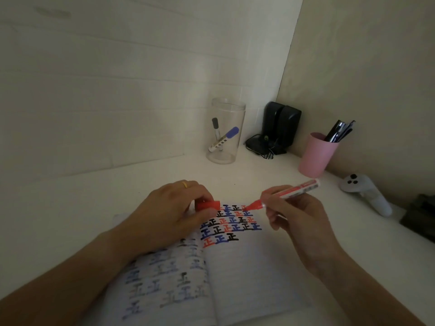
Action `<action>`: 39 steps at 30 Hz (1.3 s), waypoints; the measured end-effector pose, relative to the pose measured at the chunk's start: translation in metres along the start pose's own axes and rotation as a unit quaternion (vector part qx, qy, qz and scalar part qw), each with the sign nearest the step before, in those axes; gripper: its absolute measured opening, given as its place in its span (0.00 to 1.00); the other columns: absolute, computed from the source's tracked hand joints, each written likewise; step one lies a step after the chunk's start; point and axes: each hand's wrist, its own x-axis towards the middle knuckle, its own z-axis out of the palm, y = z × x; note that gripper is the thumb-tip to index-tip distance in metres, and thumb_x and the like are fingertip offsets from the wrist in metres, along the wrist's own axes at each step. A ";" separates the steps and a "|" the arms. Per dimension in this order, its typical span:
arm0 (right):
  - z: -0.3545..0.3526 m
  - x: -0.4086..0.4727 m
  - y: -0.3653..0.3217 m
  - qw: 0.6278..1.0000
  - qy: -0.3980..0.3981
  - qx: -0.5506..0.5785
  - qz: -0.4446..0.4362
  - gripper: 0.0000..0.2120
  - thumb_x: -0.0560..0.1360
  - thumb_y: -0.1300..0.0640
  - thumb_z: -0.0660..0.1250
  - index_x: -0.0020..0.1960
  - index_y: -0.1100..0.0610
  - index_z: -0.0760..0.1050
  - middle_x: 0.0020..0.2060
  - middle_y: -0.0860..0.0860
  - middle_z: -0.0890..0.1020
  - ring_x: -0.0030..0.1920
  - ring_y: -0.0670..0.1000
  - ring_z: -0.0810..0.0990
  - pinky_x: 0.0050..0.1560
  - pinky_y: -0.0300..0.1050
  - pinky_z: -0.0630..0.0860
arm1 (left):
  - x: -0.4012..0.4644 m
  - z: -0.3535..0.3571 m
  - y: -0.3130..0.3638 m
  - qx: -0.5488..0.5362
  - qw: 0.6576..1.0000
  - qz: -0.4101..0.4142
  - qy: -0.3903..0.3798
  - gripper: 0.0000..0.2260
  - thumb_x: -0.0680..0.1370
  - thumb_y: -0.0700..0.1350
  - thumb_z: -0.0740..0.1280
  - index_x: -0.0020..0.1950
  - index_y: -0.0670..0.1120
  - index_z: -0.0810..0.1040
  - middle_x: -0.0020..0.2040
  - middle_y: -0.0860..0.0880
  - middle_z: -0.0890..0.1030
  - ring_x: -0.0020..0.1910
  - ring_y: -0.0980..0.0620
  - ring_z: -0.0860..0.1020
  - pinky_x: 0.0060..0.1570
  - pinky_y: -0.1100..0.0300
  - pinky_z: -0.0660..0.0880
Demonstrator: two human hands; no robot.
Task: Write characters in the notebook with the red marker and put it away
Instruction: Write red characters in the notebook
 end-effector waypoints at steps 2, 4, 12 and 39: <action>0.005 -0.005 -0.002 0.999 -0.023 -0.029 0.034 0.04 0.73 0.67 0.72 0.46 0.64 0.85 0.33 0.57 0.84 0.32 0.50 0.80 0.33 0.42 0.75 | -0.001 0.001 -0.002 0.003 1.000 0.016 -0.007 0.11 0.77 0.63 0.64 0.53 0.59 0.78 0.44 0.63 0.76 0.43 0.67 0.73 0.40 0.71 0.65; 0.007 -0.009 0.002 0.997 -0.025 -0.062 0.046 0.04 0.72 0.67 0.72 0.44 0.64 0.85 0.33 0.58 0.85 0.33 0.50 0.80 0.34 0.41 0.76 | -0.002 0.004 -0.004 -0.003 1.000 0.025 -0.014 0.12 0.75 0.63 0.66 0.53 0.59 0.79 0.45 0.62 0.78 0.44 0.66 0.73 0.42 0.70 0.67; 0.006 -0.019 0.022 0.983 0.017 -0.180 -0.019 0.03 0.70 0.67 0.74 0.40 0.60 0.85 0.29 0.53 0.85 0.30 0.44 0.80 0.32 0.39 0.74 | -0.002 0.009 -0.011 -0.027 0.999 0.011 -0.046 0.18 0.74 0.67 0.64 0.54 0.59 0.82 0.48 0.60 0.79 0.50 0.59 0.76 0.49 0.56 0.76; 0.007 -0.021 0.019 0.976 0.009 -0.216 -0.011 0.01 0.65 0.63 0.75 0.35 0.59 0.83 0.27 0.49 0.84 0.29 0.43 0.79 0.35 0.42 0.74 | -0.002 0.008 -0.009 -0.018 0.998 0.003 -0.059 0.17 0.74 0.67 0.64 0.55 0.60 0.82 0.49 0.60 0.79 0.49 0.59 0.76 0.47 0.60 0.74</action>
